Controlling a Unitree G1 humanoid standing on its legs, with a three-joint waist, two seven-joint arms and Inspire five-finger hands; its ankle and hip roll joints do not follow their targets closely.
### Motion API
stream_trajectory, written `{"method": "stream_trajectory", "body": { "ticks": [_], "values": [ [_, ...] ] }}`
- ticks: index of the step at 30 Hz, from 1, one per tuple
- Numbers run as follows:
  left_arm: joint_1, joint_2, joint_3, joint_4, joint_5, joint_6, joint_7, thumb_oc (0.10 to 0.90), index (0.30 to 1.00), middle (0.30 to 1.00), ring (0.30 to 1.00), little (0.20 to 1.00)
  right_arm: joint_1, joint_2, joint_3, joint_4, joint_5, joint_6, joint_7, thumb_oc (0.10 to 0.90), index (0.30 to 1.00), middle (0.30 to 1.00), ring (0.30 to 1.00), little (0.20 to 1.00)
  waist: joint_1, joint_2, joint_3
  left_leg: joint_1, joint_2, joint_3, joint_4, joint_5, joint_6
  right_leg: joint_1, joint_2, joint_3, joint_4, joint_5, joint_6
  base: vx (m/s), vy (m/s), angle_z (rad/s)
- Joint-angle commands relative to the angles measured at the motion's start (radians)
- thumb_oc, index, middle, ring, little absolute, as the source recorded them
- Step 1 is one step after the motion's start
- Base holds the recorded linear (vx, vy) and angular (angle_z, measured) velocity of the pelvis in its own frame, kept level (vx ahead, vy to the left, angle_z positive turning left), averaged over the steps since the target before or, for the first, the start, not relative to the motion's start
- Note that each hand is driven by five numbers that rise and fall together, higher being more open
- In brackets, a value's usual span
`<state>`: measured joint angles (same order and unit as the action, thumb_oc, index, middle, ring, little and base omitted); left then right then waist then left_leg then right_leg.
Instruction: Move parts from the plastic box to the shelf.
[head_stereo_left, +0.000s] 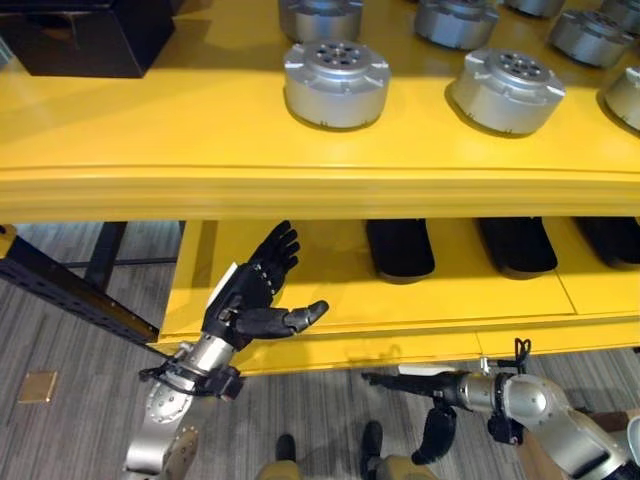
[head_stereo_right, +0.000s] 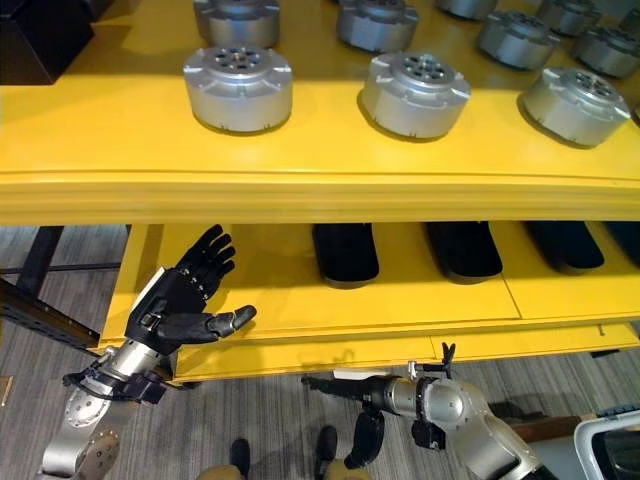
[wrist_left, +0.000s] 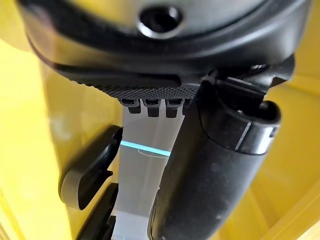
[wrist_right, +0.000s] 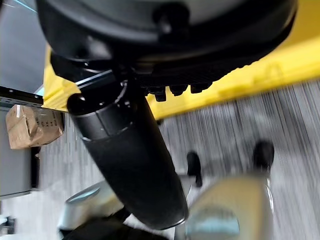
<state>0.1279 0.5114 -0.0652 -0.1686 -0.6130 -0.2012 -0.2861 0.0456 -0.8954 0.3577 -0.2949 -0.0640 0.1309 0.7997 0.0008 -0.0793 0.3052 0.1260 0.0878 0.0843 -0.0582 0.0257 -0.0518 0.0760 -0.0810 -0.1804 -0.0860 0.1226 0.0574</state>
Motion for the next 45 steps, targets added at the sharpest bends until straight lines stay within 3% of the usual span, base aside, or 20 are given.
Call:
{"method": "stream_trajectory", "body": {
  "ticks": [1,4,11,16,20,22,23,26,28,29,31,32,34,36,37,38,42,44,45],
  "values": [
    [-0.057,0.049,0.035,-0.095,-0.011,-0.137,-0.005,0.9,1.0,1.0,1.0,1.0,-0.075,-0.042,-0.088,-0.08,0.215,-0.096,-0.072,0.9,1.0,1.0,1.0,1.0,0.008,-0.02,-0.075,-0.052,0.051,-0.031,0.068,-0.034,-0.004,0.018,-0.054,0.053,0.158,-0.168,0.043,-0.02,-0.034,-0.11],
    [-0.05,0.048,0.039,-0.099,-0.016,-0.141,-0.015,0.9,1.0,1.0,1.0,1.0,-0.06,-0.023,-0.161,-0.072,0.35,-0.165,-0.178,0.9,1.0,1.0,1.0,1.0,-0.001,-0.018,-0.085,-0.047,0.051,-0.026,0.066,-0.037,-0.001,0.021,-0.052,0.061,0.15,-0.164,0.043,-0.01,-0.017,-0.07],
    [-0.018,-0.02,0.086,-0.086,-0.004,-0.137,-0.087,0.9,1.0,1.0,1.0,1.0,0.0,0.227,-0.282,-0.055,0.579,-0.234,-0.113,0.9,1.0,1.0,1.0,1.0,-0.026,0.011,-0.099,-0.032,0.049,-0.011,0.062,-0.051,0.003,0.025,-0.045,0.082,0.139,-0.168,0.041,-0.01,-0.012,-0.07],
    [-0.008,-0.036,0.087,-0.08,-0.009,-0.139,-0.098,0.9,1.0,1.0,1.0,1.0,0.012,0.333,-0.278,-0.039,0.646,-0.247,-0.094,0.9,1.0,1.0,1.0,1.0,-0.03,0.031,-0.104,-0.027,0.051,-0.012,0.053,-0.05,-0.001,0.023,-0.038,0.083,0.132,-0.171,0.036,-0.02,-0.064,-0.01],
    [0.015,-0.046,0.072,-0.099,0.001,-0.151,-0.092,0.9,1.0,1.0,1.0,1.0,0.01,0.394,-0.254,-0.054,0.672,-0.28,-0.149,0.9,1.0,1.0,1.0,1.0,-0.027,0.06,-0.094,-0.038,0.062,-0.02,0.042,-0.03,-0.01,0.007,-0.024,0.069,0.135,-0.179,0.02,-0.09,-0.126,-0.02],
    [0.026,-0.054,0.058,-0.108,-0.008,-0.171,-0.094,0.9,1.0,1.0,1.0,1.0,-0.001,0.435,-0.245,-0.053,0.728,-0.303,-0.153,0.9,1.0,1.0,1.0,1.0,-0.028,0.082,-0.08,-0.054,0.075,-0.018,0.026,-0.006,-0.022,-0.013,-0.009,0.055,0.142,-0.188,0.006,-0.13,-0.104,0.01],
    [0.048,-0.061,0.053,-0.124,-0.065,-0.17,-0.11,0.9,1.0,1.0,1.0,1.0,-0.003,0.458,-0.247,-0.072,0.827,-0.289,-0.122,0.9,1.0,1.0,1.0,1.0,-0.029,0.098,-0.071,-0.071,0.085,-0.018,0.013,0.018,-0.035,-0.03,0.006,0.054,0.145,-0.192,-0.005,-0.16,-0.075,0.0],
    [0.056,-0.075,0.034,-0.123,-0.089,-0.189,-0.104,0.9,1.0,1.0,1.0,1.0,-0.025,0.491,-0.218,-0.097,0.801,-0.292,-0.089,0.9,1.0,1.0,1.0,1.0,-0.027,0.114,-0.058,-0.107,0.101,-0.019,0.012,0.045,-0.052,-0.056,0.021,0.053,0.142,-0.19,-0.016,-0.15,-0.036,-0.04],
    [0.059,-0.089,0.008,-0.128,-0.112,-0.195,-0.133,0.9,1.0,1.0,1.0,1.0,-0.031,0.488,-0.196,-0.104,0.773,-0.282,-0.11,0.9,1.0,1.0,1.0,1.0,-0.026,0.111,-0.05,-0.151,0.097,0.022,0.061,0.051,-0.054,-0.052,0.022,0.027,0.114,-0.173,-0.021,-0.19,-0.039,0.01],
    [0.059,-0.089,0.002,-0.123,-0.12,-0.197,-0.162,0.9,1.0,1.0,1.0,1.0,-0.03,0.481,-0.201,-0.094,0.775,-0.288,-0.11,0.9,1.0,1.0,1.0,1.0,-0.03,0.1,-0.053,-0.16,0.068,0.056,0.137,-0.004,-0.036,-0.054,0.011,0.015,0.116,-0.173,-0.023,-0.1,0.009,0.11],
    [0.058,-0.088,-0.009,-0.122,-0.127,-0.196,-0.18,0.9,1.0,1.0,1.0,1.0,-0.03,0.47,-0.201,-0.078,0.788,-0.294,-0.095,0.9,1.0,1.0,1.0,1.0,-0.029,0.09,-0.057,-0.178,0.035,0.066,0.212,-0.052,-0.015,-0.062,0.002,0.015,0.119,-0.171,-0.028,-0.14,0.052,0.11],
    [0.05,-0.092,-0.036,-0.125,-0.117,-0.181,-0.189,0.9,1.0,1.0,1.0,1.0,-0.025,0.463,-0.197,-0.062,0.816,-0.289,-0.032,0.9,1.0,1.0,1.0,1.0,-0.028,0.078,-0.055,-0.202,-0.018,0.049,0.31,-0.083,0.011,-0.067,0.002,0.025,0.121,-0.159,-0.033,-0.18,0.102,0.04],
    [0.039,-0.086,-0.054,-0.121,-0.104,-0.185,-0.169,0.9,1.0,1.0,1.0,1.0,-0.019,0.46,-0.188,-0.062,0.801,-0.308,-0.018,0.9,1.0,1.0,1.0,1.0,-0.029,0.07,-0.056,-0.204,-0.059,0.028,0.353,-0.105,0.031,-0.068,0.012,0.046,0.118,-0.144,-0.032,-0.12,0.085,-0.13],
    [0.039,-0.086,-0.055,-0.121,-0.103,-0.185,-0.169,0.9,1.0,1.0,1.0,1.0,-0.019,0.46,-0.188,-0.062,0.801,-0.308,-0.018,0.9,1.0,1.0,1.0,1.0,-0.029,0.07,-0.055,-0.203,-0.059,0.028,0.354,-0.105,0.031,-0.068,0.012,0.047,0.118,-0.144,-0.032,-0.06,0.104,-0.29],
    [0.006,-0.079,-0.079,-0.119,-0.111,-0.164,-0.182,0.9,1.0,1.0,1.0,1.0,-0.032,0.445,-0.197,-0.06,0.826,-0.325,-0.077,0.9,1.0,1.0,1.0,1.0,-0.036,0.063,-0.075,-0.163,-0.109,0.006,0.294,-0.142,0.058,-0.065,0.027,0.099,0.101,-0.121,-0.015,-0.11,0.259,-0.24],
    [0.005,-0.075,-0.08,-0.117,-0.11,-0.16,-0.198,0.9,1.0,1.0,1.0,1.0,-0.027,0.451,-0.21,-0.056,0.837,-0.333,-0.126,0.9,1.0,1.0,1.0,1.0,-0.042,0.062,-0.085,-0.143,-0.118,0.005,0.255,-0.148,0.065,-0.065,0.03,0.109,0.095,-0.113,-0.008,-0.1,0.34,-0.37],
    [0.027,-0.064,-0.091,-0.139,-0.087,-0.144,-0.221,0.9,1.0,1.0,1.0,1.0,0.013,0.478,-0.272,-0.06,0.832,-0.354,-0.325,0.9,1.0,1.0,1.0,1.0,-0.059,0.062,-0.106,-0.09,-0.124,-0.039,0.142,-0.126,0.078,-0.064,0.037,0.166,0.079,-0.09,0.013,-0.01,0.2,-0.4],
    [0.036,-0.059,-0.098,-0.146,-0.094,-0.14,-0.234,0.9,1.0,1.0,1.0,1.0,0.032,0.487,-0.291,-0.057,0.763,-0.374,-0.411,0.9,1.0,1.0,1.0,1.0,-0.068,0.063,-0.112,-0.08,-0.125,-0.048,0.114,-0.118,0.082,-0.069,0.041,0.186,0.075,-0.084,0.019,-0.05,0.243,-0.34],
    [0.049,-0.056,-0.11,-0.145,-0.112,-0.141,-0.246,0.9,1.0,1.0,1.0,1.0,0.064,0.485,-0.316,-0.057,0.67,-0.416,-0.49,0.9,1.0,1.0,1.0,1.0,-0.085,0.062,-0.112,-0.064,-0.123,-0.046,0.072,-0.104,0.089,-0.075,0.048,0.215,0.073,-0.079,0.025,-0.08,0.284,-0.29]
  ]
}}
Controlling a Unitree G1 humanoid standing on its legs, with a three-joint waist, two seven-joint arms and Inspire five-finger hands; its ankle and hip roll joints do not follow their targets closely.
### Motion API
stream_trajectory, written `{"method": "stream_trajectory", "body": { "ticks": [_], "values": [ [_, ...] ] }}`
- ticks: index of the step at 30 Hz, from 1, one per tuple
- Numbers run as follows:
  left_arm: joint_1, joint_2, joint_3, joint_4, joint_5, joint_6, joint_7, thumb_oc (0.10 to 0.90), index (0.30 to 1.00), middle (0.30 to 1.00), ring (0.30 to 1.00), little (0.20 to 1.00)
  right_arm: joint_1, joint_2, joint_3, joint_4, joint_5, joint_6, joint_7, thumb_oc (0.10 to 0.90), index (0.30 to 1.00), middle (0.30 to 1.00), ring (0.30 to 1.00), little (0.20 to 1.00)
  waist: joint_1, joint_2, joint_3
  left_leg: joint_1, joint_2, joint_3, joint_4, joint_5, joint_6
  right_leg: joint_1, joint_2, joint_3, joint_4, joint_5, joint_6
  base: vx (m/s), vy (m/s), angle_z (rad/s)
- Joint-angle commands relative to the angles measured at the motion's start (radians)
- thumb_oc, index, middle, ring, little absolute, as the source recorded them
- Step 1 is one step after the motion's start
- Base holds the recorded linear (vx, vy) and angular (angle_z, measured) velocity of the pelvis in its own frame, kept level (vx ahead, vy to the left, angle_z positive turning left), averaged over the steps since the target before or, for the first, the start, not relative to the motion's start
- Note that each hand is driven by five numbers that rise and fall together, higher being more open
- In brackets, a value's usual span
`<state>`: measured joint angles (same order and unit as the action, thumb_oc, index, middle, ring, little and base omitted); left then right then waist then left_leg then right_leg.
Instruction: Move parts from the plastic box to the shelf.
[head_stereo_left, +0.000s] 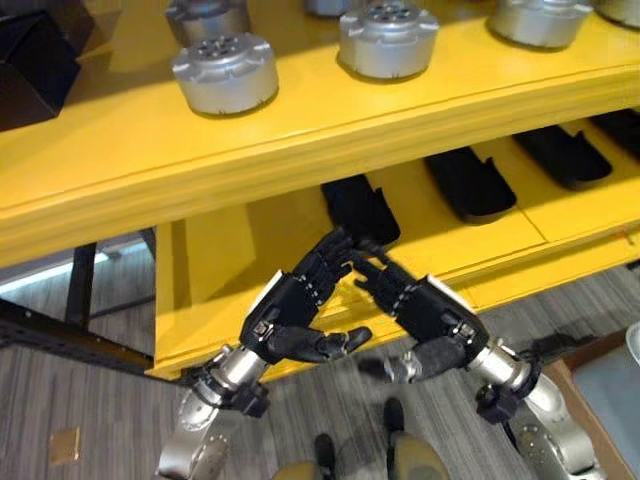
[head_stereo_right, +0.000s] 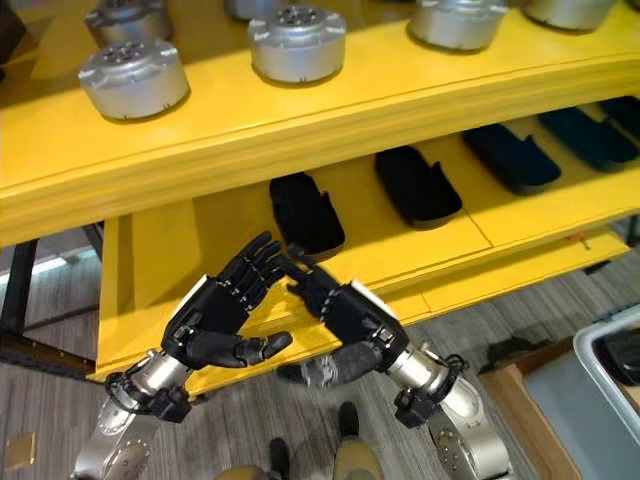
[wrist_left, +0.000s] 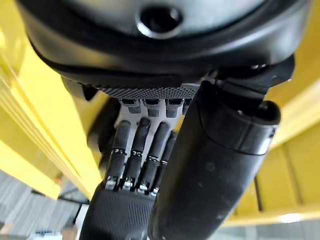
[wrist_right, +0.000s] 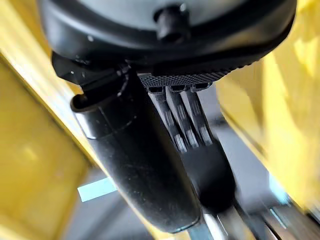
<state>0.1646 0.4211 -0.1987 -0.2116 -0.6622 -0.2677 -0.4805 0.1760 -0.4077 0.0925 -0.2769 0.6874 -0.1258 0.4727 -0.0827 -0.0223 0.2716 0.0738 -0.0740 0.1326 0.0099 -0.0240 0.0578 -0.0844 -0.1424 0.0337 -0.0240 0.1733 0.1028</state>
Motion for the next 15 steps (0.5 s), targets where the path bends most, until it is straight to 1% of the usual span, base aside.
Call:
{"method": "stream_trajectory", "body": {
  "ticks": [1,3,5,6,7,10,12,13,14,15],
  "values": [
    [0.017,0.038,0.017,-0.098,-0.075,-0.076,-0.052,0.9,1.0,1.0,1.0,1.0,-0.051,-0.008,-0.063,-0.081,-0.095,-0.168,-0.181,0.9,1.0,1.0,1.0,1.0,-0.01,0.004,-0.078,-0.011,0.04,-0.091,-0.008,-0.05,-0.019,0.078,0.112,0.014,0.014,-0.129,-0.018,-0.11,0.309,-0.29],
    [0.021,0.049,0.004,-0.09,-0.087,-0.09,-0.062,0.9,1.0,1.0,1.0,1.0,-0.023,-0.026,-0.098,-0.098,-0.14,-0.167,-0.238,0.9,1.0,1.0,1.0,1.0,-0.027,-0.003,-0.074,-0.011,0.041,-0.073,-0.02,-0.048,-0.016,0.062,0.121,0.024,0.029,-0.134,-0.015,-0.11,0.17,-0.25],
    [0.011,0.062,-0.022,-0.073,-0.07,-0.131,-0.033,0.9,1.0,1.0,1.0,1.0,-0.039,-0.054,-0.113,-0.078,-0.13,-0.168,-0.249,0.9,1.0,1.0,1.0,1.0,-0.034,-0.01,-0.061,-0.009,0.053,-0.028,-0.029,-0.044,-0.016,0.041,0.122,-0.015,0.06,-0.146,-0.012,-0.14,0.08,-0.4],
    [0.006,0.065,-0.028,-0.069,-0.069,-0.142,-0.027,0.9,1.0,1.0,1.0,1.0,-0.045,-0.062,-0.116,-0.071,-0.131,-0.172,-0.259,0.9,1.0,1.0,1.0,1.0,-0.032,-0.012,-0.056,-0.008,0.058,-0.012,-0.033,-0.043,-0.017,0.034,0.12,-0.03,0.073,-0.15,-0.01,-0.19,0.029,-0.7],
    [-0.014,0.077,-0.034,-0.075,-0.068,-0.156,-0.015,0.9,1.0,1.0,1.0,1.0,-0.059,-0.084,-0.127,-0.059,-0.124,-0.197,-0.302,0.9,1.0,1.0,1.0,1.0,-0.029,-0.021,-0.037,-0.001,0.08,0.048,-0.042,-0.04,-0.015,0.009,0.089,-0.103,0.123,-0.163,0.006,-0.16,0.001,-0.97],
    [-0.019,0.083,-0.029,-0.076,-0.069,-0.16,-0.025,0.9,1.0,1.0,1.0,1.0,-0.045,-0.08,-0.151,-0.063,-0.108,-0.207,-0.371,0.9,1.0,1.0,1.0,1.0,-0.032,-0.027,-0.03,0.002,0.09,0.084,-0.03,-0.045,-0.004,0.009,0.049,-0.123,0.157,-0.171,0.023,-0.07,-0.036,-0.99],
    [-0.022,0.084,-0.03,-0.073,-0.051,-0.162,-0.025,0.9,1.0,1.0,1.0,1.0,-0.036,-0.052,-0.164,-0.065,-0.119,-0.22,-0.424,0.9,1.0,1.0,1.0,1.0,-0.038,-0.025,-0.028,-0.003,0.104,0.112,-0.005,-0.05,0.006,0.015,0.004,-0.133,0.194,-0.177,0.039,-0.02,-0.085,-0.37],
    [-0.024,0.085,-0.033,-0.069,-0.046,-0.167,-0.026,0.9,1.0,1.0,1.0,1.0,-0.035,-0.042,-0.166,-0.067,-0.13,-0.221,-0.438,0.9,1.0,1.0,1.0,1.0,-0.039,-0.024,-0.027,-0.004,0.109,0.121,0.003,-0.051,0.009,0.015,-0.008,-0.136,0.205,-0.178,0.041,-0.01,-0.096,-0.26],
    [-0.023,0.084,-0.036,-0.066,-0.04,-0.166,-0.033,0.9,1.0,1.0,1.0,1.0,-0.034,-0.019,-0.167,-0.074,-0.174,-0.224,-0.483,0.9,1.0,1.0,1.0,1.0,-0.04,-0.021,-0.026,-0.005,0.121,0.142,0.016,-0.053,0.009,0.021,-0.046,-0.146,0.222,-0.168,0.044,-0.01,-0.085,-0.27],
    [-0.024,0.083,-0.04,-0.066,-0.04,-0.164,-0.031,0.9,1.0,1.0,1.0,1.0,-0.039,-0.011,-0.165,-0.074,-0.188,-0.224,-0.495,0.9,1.0,1.0,1.0,1.0,-0.04,-0.02,-0.025,-0.003,0.127,0.153,0.022,-0.056,0.009,0.025,-0.073,-0.153,0.233,-0.155,0.047,-0.02,-0.123,-0.28]
  ]
}}
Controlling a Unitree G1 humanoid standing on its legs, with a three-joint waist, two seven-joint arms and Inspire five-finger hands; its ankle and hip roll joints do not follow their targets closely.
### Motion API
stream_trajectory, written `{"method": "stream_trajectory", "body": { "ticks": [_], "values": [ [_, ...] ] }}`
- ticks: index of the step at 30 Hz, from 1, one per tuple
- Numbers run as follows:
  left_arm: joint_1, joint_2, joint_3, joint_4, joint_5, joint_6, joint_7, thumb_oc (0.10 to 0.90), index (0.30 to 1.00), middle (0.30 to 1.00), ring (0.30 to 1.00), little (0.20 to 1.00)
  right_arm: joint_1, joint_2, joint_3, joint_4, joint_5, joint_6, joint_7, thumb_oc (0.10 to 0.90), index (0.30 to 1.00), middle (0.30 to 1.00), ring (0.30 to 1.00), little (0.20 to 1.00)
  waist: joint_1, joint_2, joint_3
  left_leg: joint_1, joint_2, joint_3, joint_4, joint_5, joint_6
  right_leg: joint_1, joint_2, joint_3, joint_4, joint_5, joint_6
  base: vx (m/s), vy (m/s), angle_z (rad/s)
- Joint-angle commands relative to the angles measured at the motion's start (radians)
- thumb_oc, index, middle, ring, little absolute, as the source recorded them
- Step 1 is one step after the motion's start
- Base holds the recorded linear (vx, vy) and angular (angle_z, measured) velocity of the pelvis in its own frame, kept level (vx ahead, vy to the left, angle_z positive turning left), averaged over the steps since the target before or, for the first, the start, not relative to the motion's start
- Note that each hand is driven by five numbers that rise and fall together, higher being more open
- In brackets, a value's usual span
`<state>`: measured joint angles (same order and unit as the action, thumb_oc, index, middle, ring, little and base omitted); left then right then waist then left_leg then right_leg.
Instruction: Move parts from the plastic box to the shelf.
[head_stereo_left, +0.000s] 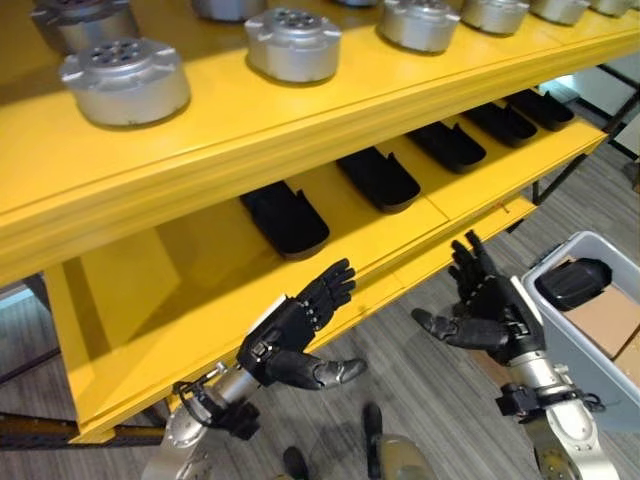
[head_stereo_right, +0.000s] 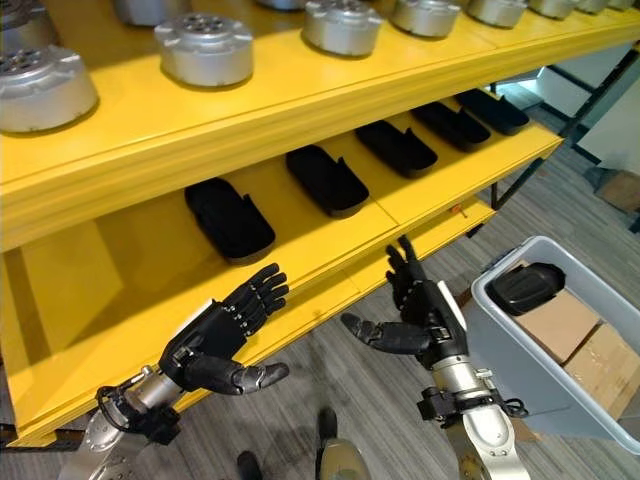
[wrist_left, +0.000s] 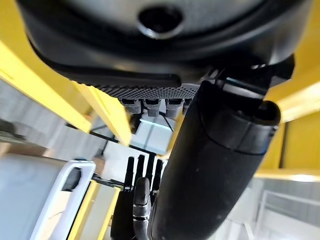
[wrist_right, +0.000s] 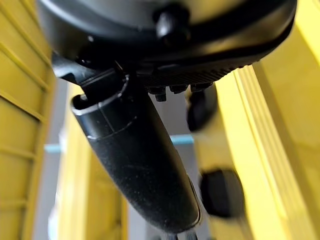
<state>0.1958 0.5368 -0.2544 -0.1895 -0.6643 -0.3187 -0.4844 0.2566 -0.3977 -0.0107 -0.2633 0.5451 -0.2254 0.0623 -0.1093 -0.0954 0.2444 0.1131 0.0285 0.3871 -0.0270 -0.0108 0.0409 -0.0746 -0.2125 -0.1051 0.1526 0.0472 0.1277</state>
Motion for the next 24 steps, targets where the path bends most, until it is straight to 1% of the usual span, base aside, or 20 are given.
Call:
{"method": "stream_trajectory", "body": {
  "ticks": [1,2,3,4,5,6,7,8,9,10,11,13,15,16,18,19,20,22,23,24],
  "values": [
    [-0.059,-0.033,0.009,-0.086,-0.043,-0.105,-0.031,0.9,1.0,1.0,1.0,1.0,-0.128,-0.003,-0.054,-0.089,-0.066,-0.125,-0.116,0.9,1.0,1.0,1.0,1.0,-0.012,0.056,0.0,-0.044,0.036,-0.085,0.066,-0.071,0.024,0.017,-0.038,-0.02,0.072,-0.005,0.026,-0.03,-0.161,-0.41],
    [-0.06,-0.033,0.004,-0.081,-0.041,-0.104,-0.035,0.9,1.0,1.0,1.0,1.0,-0.14,0.012,-0.05,-0.094,-0.101,-0.114,-0.166,0.9,1.0,1.0,1.0,1.0,-0.012,0.059,-0.006,-0.039,0.052,-0.067,0.067,-0.07,0.021,0.027,-0.059,-0.023,0.078,0.0,0.028,-0.01,-0.253,-0.48],
    [-0.069,-0.029,-0.01,-0.078,-0.03,-0.109,-0.022,0.9,1.0,1.0,1.0,1.0,-0.146,0.014,-0.048,-0.094,-0.137,-0.104,-0.209,0.9,1.0,1.0,1.0,1.0,-0.015,0.059,-0.015,-0.036,0.065,-0.056,0.065,-0.067,0.008,0.047,-0.051,-0.029,0.036,-0.012,0.028,0.0,-0.198,-0.59],
    [-0.069,-0.029,-0.01,-0.078,-0.03,-0.109,-0.022,0.9,1.0,1.0,1.0,1.0,-0.146,0.014,-0.048,-0.094,-0.137,-0.104,-0.21,0.9,1.0,1.0,1.0,1.0,-0.015,0.059,-0.015,-0.036,0.065,-0.056,0.065,-0.067,0.008,0.048,-0.051,-0.029,0.035,-0.011,0.028,0.03,-0.239,-0.59],
    [-0.082,-0.029,-0.019,-0.079,-0.04,-0.09,-0.023,0.9,1.0,1.0,1.0,1.0,-0.149,0.011,-0.05,-0.091,-0.216,-0.063,-0.254,0.9,1.0,1.0,1.0,1.0,-0.019,0.06,-0.022,-0.032,0.074,-0.055,0.062,-0.062,-0.009,0.063,-0.046,-0.031,0.003,-0.012,0.031,0.02,-0.209,-0.6],
    [-0.089,-0.026,-0.021,-0.085,-0.05,-0.08,-0.017,0.9,1.0,1.0,1.0,1.0,-0.158,0.0,-0.05,-0.083,-0.261,-0.031,-0.259,0.9,1.0,1.0,1.0,1.0,-0.018,0.06,-0.028,-0.027,0.083,-0.044,0.052,-0.054,-0.02,0.072,-0.039,-0.043,-0.024,-0.012,0.035,0.04,-0.314,-0.43],
    [-0.095,-0.029,-0.02,-0.089,-0.055,-0.069,-0.011,0.9,1.0,1.0,1.0,1.0,-0.169,-0.028,-0.043,-0.071,-0.285,-0.021,-0.265,0.9,1.0,1.0,1.0,1.0,-0.018,0.06,-0.033,-0.011,0.093,-0.023,0.033,-0.044,-0.038,0.094,-0.032,-0.069,-0.066,-0.017,0.041,0.02,-0.224,-0.41],
    [-0.096,-0.031,-0.021,-0.088,-0.051,-0.07,-0.011,0.9,1.0,1.0,1.0,1.0,-0.17,-0.034,-0.042,-0.069,-0.289,-0.019,-0.268,0.9,1.0,1.0,1.0,1.0,-0.017,0.06,-0.035,-0.008,0.096,-0.017,0.028,-0.04,-0.043,0.099,-0.029,-0.076,-0.076,-0.017,0.042,0.03,-0.313,-0.47],
    [-0.097,-0.035,-0.021,-0.091,-0.041,-0.063,-0.004,0.9,1.0,1.0,1.0,1.0,-0.17,-0.058,-0.05,-0.068,-0.303,-0.011,-0.283,0.9,1.0,1.0,1.0,1.0,-0.019,0.06,-0.042,0.001,0.107,0.002,0.011,-0.03,-0.06,0.111,-0.022,-0.1,-0.112,-0.013,0.041,0.01,-0.273,-0.7],
    [-0.097,-0.036,-0.02,-0.093,-0.044,-0.058,-0.007,0.9,1.0,1.0,1.0,1.0,-0.167,-0.065,-0.055,-0.068,-0.308,-0.012,-0.296,0.9,1.0,1.0,1.0,1.0,-0.019,0.061,-0.043,0.002,0.109,0.005,0.008,-0.029,-0.064,0.115,-0.02,-0.105,-0.123,-0.011,0.04,0.0,-0.417,-0.75],
    [-0.1,-0.039,-0.022,-0.096,-0.054,-0.038,0.001,0.9,1.0,1.0,1.0,1.0,-0.16,-0.083,-0.074,-0.067,-0.32,-0.016,-0.337,0.9,1.0,1.0,1.0,1.0,-0.028,0.061,-0.048,0.006,0.118,0.004,-0.006,-0.017,-0.074,0.115,-0.008,-0.1,-0.145,-0.005,0.035,-0.01,-0.268,-0.83],
    [-0.099,-0.04,-0.024,-0.099,-0.071,-0.022,-0.006,0.9,1.0,1.0,1.0,1.0,-0.157,-0.092,-0.084,-0.062,-0.327,-0.018,-0.367,0.9,1.0,1.0,1.0,1.0,-0.033,0.061,-0.049,0.01,0.123,0.006,-0.015,-0.012,-0.079,0.115,0.0,-0.096,-0.155,-0.004,0.031,-0.01,-0.257,-0.66],
    [-0.093,-0.04,-0.03,-0.105,-0.088,-0.02,0.0,0.9,1.0,1.0,1.0,1.0,-0.159,-0.103,-0.1,-0.053,-0.357,-0.032,-0.406,0.9,1.0,1.0,1.0,1.0,-0.048,0.067,-0.05,0.02,0.136,0.013,-0.031,-0.002,-0.091,0.113,0.018,-0.085,-0.168,-0.005,0.02,0.0,-0.371,-0.59],
    [-0.091,-0.039,-0.036,-0.108,-0.078,-0.033,0.02,0.9,1.0,1.0,1.0,1.0,-0.163,-0.114,-0.108,-0.057,-0.395,-0.031,-0.427,0.9,1.0,1.0,1.0,1.0,-0.057,0.071,-0.05,0.024,0.144,0.017,-0.037,0.004,-0.097,0.111,0.029,-0.079,-0.171,-0.006,0.015,-0.01,-0.463,-0.81],
    [-0.095,-0.034,-0.044,-0.118,-0.088,-0.054,0.024,0.9,1.0,1.0,1.0,1.0,-0.171,-0.142,-0.117,-0.065,-0.447,-0.028,-0.441,0.9,1.0,1.0,1.0,1.0,-0.072,0.083,-0.043,0.017,0.169,0.022,-0.035,0.017,-0.11,0.096,0.049,-0.069,-0.157,-0.019,-0.005,-0.03,-0.415,-0.78],
    [-0.098,-0.03,-0.046,-0.117,-0.094,-0.07,0.042,0.9,1.0,1.0,1.0,1.0,-0.174,-0.155,-0.119,-0.064,-0.45,-0.031,-0.439,0.9,1.0,1.0,1.0,1.0,-0.08,0.087,-0.039,0.014,0.187,0.025,-0.033,0.026,-0.117,0.088,0.061,-0.064,-0.149,-0.026,-0.016,-0.02,-0.232,-0.61],
    [-0.098,-0.03,-0.046,-0.117,-0.094,-0.07,0.042,0.9,1.0,1.0,1.0,1.0,-0.174,-0.155,-0.119,-0.064,-0.45,-0.032,-0.439,0.9,1.0,1.0,1.0,1.0,-0.079,0.088,-0.039,0.014,0.187,0.026,-0.033,0.026,-0.117,0.087,0.061,-0.063,-0.149,-0.026,-0.017,-0.01,-0.215,-0.45],
    [-0.111,-0.027,-0.044,-0.113,-0.115,-0.096,0.059,0.9,1.0,1.0,1.0,1.0,-0.166,-0.179,-0.127,-0.06,-0.464,-0.05,-0.435,0.9,1.0,1.0,1.0,1.0,-0.098,0.095,-0.03,0.005,0.226,0.027,-0.02,0.04,-0.131,0.068,0.083,-0.043,-0.129,-0.04,-0.041,0.01,-0.314,-0.4],
    [-0.111,-0.029,-0.038,-0.111,-0.108,-0.104,0.067,0.9,1.0,1.0,1.0,1.0,-0.156,-0.189,-0.132,-0.057,-0.47,-0.067,-0.428,0.9,1.0,1.0,1.0,1.0,-0.105,0.098,-0.029,0.004,0.244,0.02,-0.01,0.059,-0.138,0.06,0.099,-0.031,-0.121,-0.047,-0.054,0.02,-0.241,-0.29],
    [-0.111,-0.029,-0.038,-0.111,-0.108,-0.104,0.068,0.9,1.0,1.0,1.0,1.0,-0.156,-0.189,-0.132,-0.057,-0.47,-0.067,-0.428,0.9,1.0,1.0,1.0,1.0,-0.105,0.098,-0.029,0.004,0.244,0.02,-0.009,0.059,-0.138,0.06,0.099,-0.03,-0.121,-0.047,-0.055,0.05,-0.289,-0.46]
  ]
}}
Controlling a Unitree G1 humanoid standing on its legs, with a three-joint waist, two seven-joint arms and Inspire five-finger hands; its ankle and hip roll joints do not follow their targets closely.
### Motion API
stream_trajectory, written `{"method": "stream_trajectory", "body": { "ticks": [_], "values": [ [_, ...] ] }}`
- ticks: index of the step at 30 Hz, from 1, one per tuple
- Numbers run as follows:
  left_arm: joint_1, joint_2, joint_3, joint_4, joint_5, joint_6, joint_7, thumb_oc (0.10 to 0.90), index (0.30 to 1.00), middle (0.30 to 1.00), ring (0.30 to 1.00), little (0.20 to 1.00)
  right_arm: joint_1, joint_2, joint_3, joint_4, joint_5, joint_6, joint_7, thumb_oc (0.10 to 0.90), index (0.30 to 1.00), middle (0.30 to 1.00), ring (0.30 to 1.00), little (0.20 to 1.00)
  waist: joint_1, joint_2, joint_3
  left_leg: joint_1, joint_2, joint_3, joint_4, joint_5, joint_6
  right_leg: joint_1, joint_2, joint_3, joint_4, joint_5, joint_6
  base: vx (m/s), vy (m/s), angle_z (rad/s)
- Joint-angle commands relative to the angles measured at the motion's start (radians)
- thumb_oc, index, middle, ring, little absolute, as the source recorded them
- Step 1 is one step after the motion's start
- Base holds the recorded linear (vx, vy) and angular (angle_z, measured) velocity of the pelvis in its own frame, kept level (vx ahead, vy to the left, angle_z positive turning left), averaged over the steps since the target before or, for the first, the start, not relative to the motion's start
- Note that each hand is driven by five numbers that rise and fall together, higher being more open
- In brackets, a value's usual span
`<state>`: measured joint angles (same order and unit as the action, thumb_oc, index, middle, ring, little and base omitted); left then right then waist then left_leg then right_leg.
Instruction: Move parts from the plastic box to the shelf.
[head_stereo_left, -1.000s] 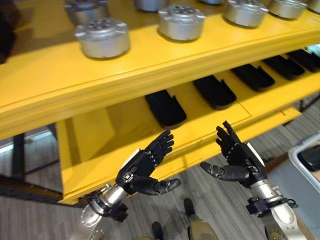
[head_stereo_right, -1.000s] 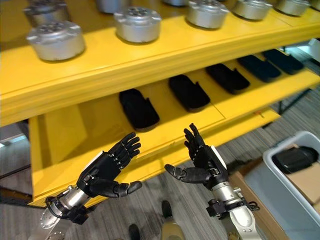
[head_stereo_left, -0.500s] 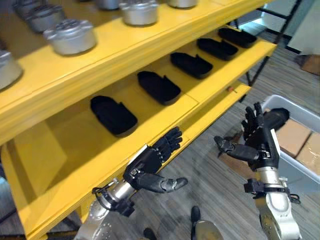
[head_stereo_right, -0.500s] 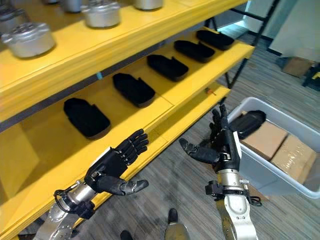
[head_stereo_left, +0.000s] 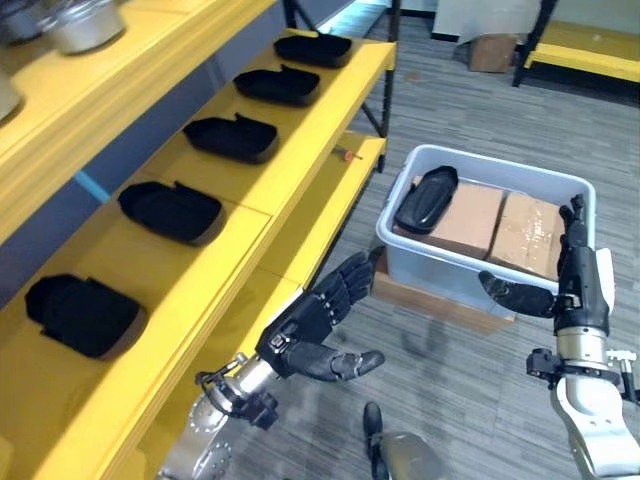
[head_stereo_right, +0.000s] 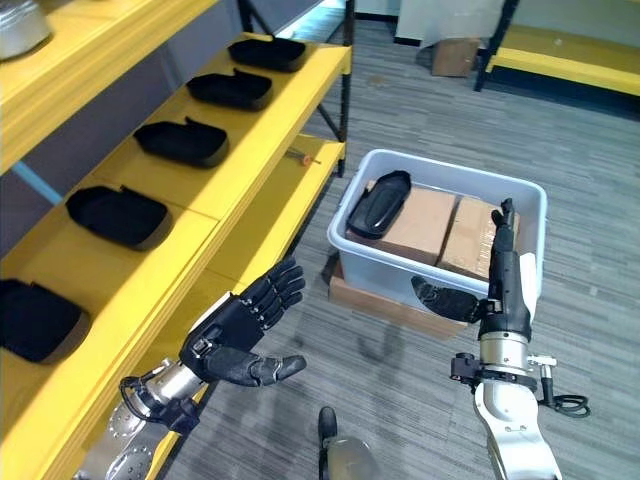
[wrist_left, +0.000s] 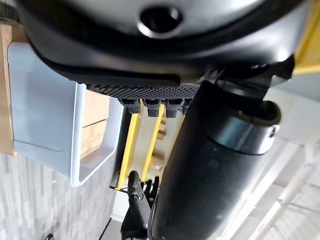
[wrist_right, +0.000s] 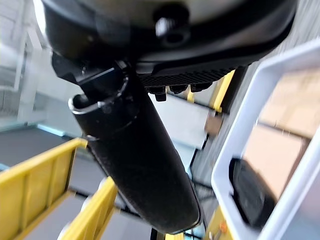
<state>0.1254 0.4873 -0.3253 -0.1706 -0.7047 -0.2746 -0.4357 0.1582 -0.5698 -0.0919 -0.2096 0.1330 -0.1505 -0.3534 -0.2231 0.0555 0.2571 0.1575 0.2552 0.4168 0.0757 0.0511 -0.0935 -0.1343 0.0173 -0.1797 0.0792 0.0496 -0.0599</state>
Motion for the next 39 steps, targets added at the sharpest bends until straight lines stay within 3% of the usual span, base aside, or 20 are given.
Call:
{"method": "stream_trajectory", "body": {
  "ticks": [1,2,4,5,7,8,9,11,15,16,23,25,27,28,29,31,34,37,39],
  "values": [
    [-0.042,0.017,0.039,-0.131,-0.052,-0.153,0.026,0.9,1.0,1.0,1.0,1.0,-0.043,-0.029,-0.059,-0.114,-0.03,-0.163,0.025,0.9,1.0,1.0,1.0,1.0,0.0,-0.05,-0.042,-0.045,0.04,-0.027,-0.087,0.032,-0.015,0.111,-0.105,0.065,-0.035,-0.062,0.113,0.03,-0.176,-0.51],
    [-0.042,0.017,0.039,-0.131,-0.052,-0.153,0.026,0.9,1.0,1.0,1.0,1.0,-0.042,-0.029,-0.059,-0.114,-0.03,-0.163,0.025,0.9,1.0,1.0,1.0,1.0,0.0,-0.05,-0.042,-0.045,0.041,-0.027,-0.086,0.032,-0.015,0.11,-0.105,0.065,-0.035,-0.062,0.113,0.13,-0.38,-0.79],
    [-0.018,0.024,0.065,-0.128,-0.051,-0.157,0.059,0.9,1.0,1.0,1.0,1.0,-0.025,-0.052,-0.058,-0.106,0.015,-0.209,0.08,0.9,1.0,1.0,1.0,1.0,0.008,-0.049,-0.05,-0.087,0.035,-0.129,0.013,0.053,-0.015,0.1,-0.063,0.136,-0.015,-0.085,0.082,0.16,-0.278,-0.78],
    [-0.002,0.023,0.078,-0.129,-0.035,-0.158,0.073,0.9,1.0,1.0,1.0,1.0,-0.021,-0.057,-0.058,-0.101,0.037,-0.221,0.114,0.9,1.0,1.0,1.0,1.0,0.025,-0.049,-0.056,-0.128,0.004,-0.209,0.075,0.051,-0.003,0.1,-0.047,0.178,-0.015,-0.089,0.071,0.18,-0.169,-1.34],
    [0.046,0.015,0.12,-0.142,-0.05,-0.144,0.045,0.9,1.0,1.0,1.0,1.0,0.003,-0.048,-0.058,-0.097,0.039,-0.232,0.154,0.9,1.0,1.0,1.0,1.0,0.058,-0.053,-0.055,-0.178,-0.108,-0.31,0.14,-0.009,0.043,0.117,-0.029,0.234,-0.021,-0.086,0.068,0.2,-0.141,-1.41],
    [0.059,0.013,0.135,-0.15,-0.055,-0.13,0.026,0.9,1.0,1.0,1.0,1.0,0.019,-0.041,-0.057,-0.101,0.034,-0.231,0.151,0.9,1.0,1.0,1.0,1.0,0.063,-0.054,-0.056,-0.186,-0.142,-0.317,0.14,-0.029,0.06,0.123,-0.025,0.241,-0.022,-0.085,0.069,0.12,-0.049,-1.05],
    [0.06,0.014,0.136,-0.15,-0.056,-0.129,0.026,0.9,1.0,1.0,1.0,1.0,0.02,-0.041,-0.057,-0.102,0.034,-0.231,0.151,0.9,1.0,1.0,1.0,1.0,0.064,-0.054,-0.056,-0.185,-0.143,-0.317,0.141,-0.03,0.061,0.124,-0.026,0.241,-0.022,-0.086,0.07,0.09,-0.024,-1.05],
    [0.08,0.013,0.153,-0.161,-0.058,-0.116,0.0,0.9,1.0,1.0,1.0,1.0,0.052,-0.02,-0.053,-0.114,0.031,-0.23,0.149,0.9,1.0,1.0,1.0,1.0,0.07,-0.053,-0.055,-0.197,-0.214,-0.314,0.098,-0.058,0.084,0.137,-0.013,0.243,-0.026,-0.079,0.077,0.13,0.006,-0.6],
    [0.103,0.011,0.158,-0.172,-0.056,-0.117,-0.002,0.9,1.0,1.0,1.0,1.0,0.072,-0.013,-0.008,-0.143,0.005,-0.234,0.155,0.9,1.0,1.0,1.0,1.0,0.115,-0.061,-0.037,-0.28,-0.314,-0.443,0.058,-0.002,0.083,0.173,0.015,0.282,-0.029,-0.079,0.084,0.15,0.048,-0.14],
    [0.108,0.011,0.152,-0.18,-0.053,-0.12,-0.008,0.9,1.0,1.0,1.0,1.0,0.06,-0.024,0.007,-0.137,0.005,-0.239,0.165,0.9,1.0,1.0,1.0,1.0,0.128,-0.072,-0.044,-0.279,-0.337,-0.462,0.05,-0.045,0.097,0.182,0.014,0.294,-0.032,-0.082,0.086,0.1,0.057,-0.73],
    [0.096,0.032,0.15,-0.164,-0.064,-0.143,-0.024,0.9,1.0,1.0,1.0,1.0,0.079,-0.038,0.012,-0.14,0.005,-0.296,0.2,0.9,1.0,1.0,1.0,1.0,0.128,-0.084,-0.073,-0.215,-0.322,-0.443,-0.024,-0.065,0.125,0.173,0.005,0.25,-0.019,-0.101,0.093,0.09,0.093,-0.28],
    [0.047,0.039,0.132,-0.143,-0.055,-0.135,-0.006,0.9,1.0,1.0,1.0,1.0,0.016,-0.056,0.032,-0.128,-0.038,-0.304,0.187,0.9,1.0,1.0,1.0,1.0,0.131,-0.088,-0.079,-0.183,-0.322,-0.415,-0.018,-0.095,0.154,0.145,0.007,0.205,0.085,-0.153,0.089,0.09,0.247,-0.22],
    [0.036,0.039,0.13,-0.135,-0.049,-0.129,-0.007,0.9,1.0,1.0,1.0,1.0,0.002,-0.057,0.034,-0.126,-0.045,-0.298,0.183,0.9,1.0,1.0,1.0,1.0,0.132,-0.088,-0.075,-0.177,-0.324,-0.413,-0.015,-0.101,0.162,0.134,0.009,0.196,0.122,-0.165,0.088,0.04,0.107,-0.03],
    [0.028,0.038,0.129,-0.126,-0.037,-0.126,-0.004,0.9,1.0,1.0,1.0,1.0,-0.012,-0.056,0.039,-0.126,-0.044,-0.289,0.181,0.9,1.0,1.0,1.0,1.0,0.134,-0.088,-0.07,-0.167,-0.325,-0.409,-0.014,-0.107,0.174,0.107,0.008,0.18,0.208,-0.164,0.094,0.04,0.133,0.1],
    [0.024,0.027,0.134,-0.111,-0.038,-0.123,-0.013,0.9,1.0,1.0,1.0,1.0,-0.032,-0.039,0.05,-0.12,-0.052,-0.287,0.192,0.9,1.0,1.0,1.0,1.0,0.142,-0.083,-0.056,-0.144,-0.318,-0.402,-0.023,-0.112,0.189,0.038,-0.005,0.143,0.391,-0.127,0.126,0.03,0.114,0.1],
    [0.024,0.016,0.145,-0.112,-0.033,-0.117,-0.015,0.9,1.0,1.0,1.0,1.0,-0.043,-0.025,0.056,-0.111,-0.07,-0.298,0.202,0.9,1.0,1.0,1.0,1.0,0.15,-0.084,-0.048,-0.133,-0.318,-0.397,-0.029,-0.114,0.194,0.002,-0.028,0.126,0.448,-0.097,0.149,0.03,0.06,0.02],
    [0.033,0.005,0.154,-0.11,-0.012,-0.122,0.008,0.9,1.0,1.0,1.0,1.0,-0.073,-0.008,0.062,-0.097,-0.063,-0.309,0.244,0.9,1.0,1.0,1.0,1.0,0.17,-0.088,-0.043,-0.114,-0.31,-0.378,-0.047,-0.112,0.18,0.025,-0.086,0.096,0.312,-0.082,0.162,0.1,-0.042,-0.11],
    [0.024,0.013,0.161,-0.094,0.019,-0.116,0.032,0.9,1.0,1.0,1.0,1.0,-0.112,-0.01,0.078,-0.115,-0.052,-0.287,0.26,0.9,1.0,1.0,1.0,1.0,0.167,-0.097,-0.051,-0.09,-0.297,-0.391,-0.067,-0.131,0.162,0.041,-0.126,0.154,0.05,-0.005,0.188,0.14,-0.189,-0.45],
    [0.027,0.022,0.158,-0.083,0.022,-0.124,0.03,0.9,1.0,1.0,1.0,1.0,-0.116,-0.008,0.087,-0.128,-0.059,-0.268,0.256,0.9,1.0,1.0,1.0,1.0,0.162,-0.1,-0.057,-0.071,-0.293,-0.395,-0.079,-0.146,0.153,0.037,-0.153,0.186,-0.036,0.065,0.212,0.14,-0.194,-0.13]
  ]
}}
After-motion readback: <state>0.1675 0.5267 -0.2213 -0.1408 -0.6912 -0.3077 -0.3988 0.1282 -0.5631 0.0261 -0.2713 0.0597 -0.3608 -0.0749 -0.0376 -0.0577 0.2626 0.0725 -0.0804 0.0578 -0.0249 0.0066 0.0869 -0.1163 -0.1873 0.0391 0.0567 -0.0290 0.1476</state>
